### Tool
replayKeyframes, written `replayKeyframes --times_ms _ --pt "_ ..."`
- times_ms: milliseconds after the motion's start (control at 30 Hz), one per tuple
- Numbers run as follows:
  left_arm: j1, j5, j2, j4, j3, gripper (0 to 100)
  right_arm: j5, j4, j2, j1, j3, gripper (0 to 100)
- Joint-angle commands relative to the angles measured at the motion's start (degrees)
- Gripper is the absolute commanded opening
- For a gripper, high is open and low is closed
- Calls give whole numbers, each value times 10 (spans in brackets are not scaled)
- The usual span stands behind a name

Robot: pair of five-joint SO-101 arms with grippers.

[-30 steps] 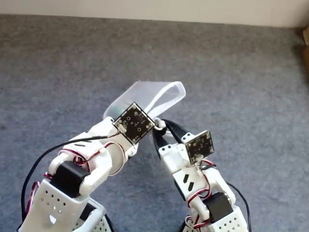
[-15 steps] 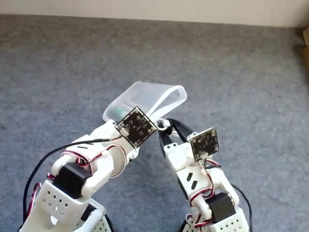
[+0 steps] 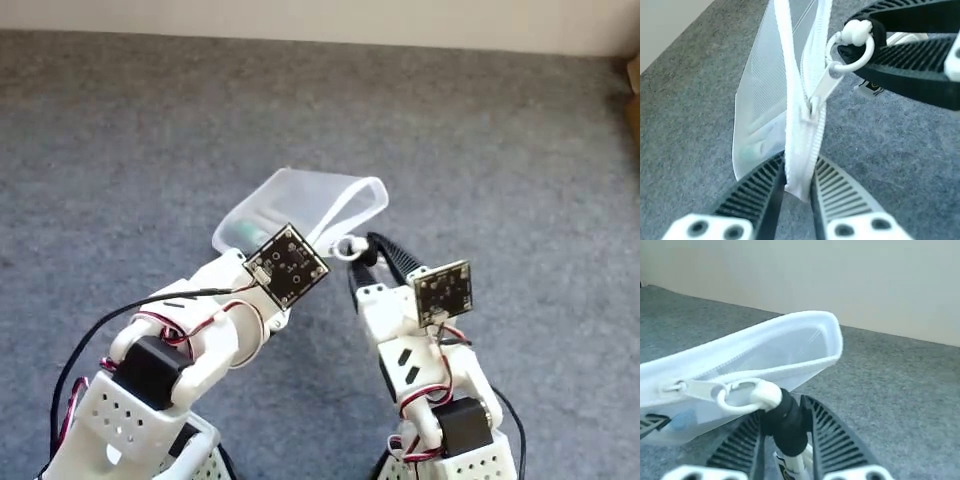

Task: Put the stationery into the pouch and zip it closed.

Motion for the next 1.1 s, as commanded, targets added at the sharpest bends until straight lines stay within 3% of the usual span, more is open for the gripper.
replayKeyframes --times_ms 0,400,633,1067 --pt "-23 -3 -5 7 6 6 -8 -35 -2 61 -34 4" --pt "-23 -3 -5 7 6 6 -4 -78 -1 89 -21 4" --pt "-23 -2 -9 8 4 6 -3 -160 -1 115 32 4" --pt "-23 -1 -142 53 7 6 -7 -266 -1 197 81 4"
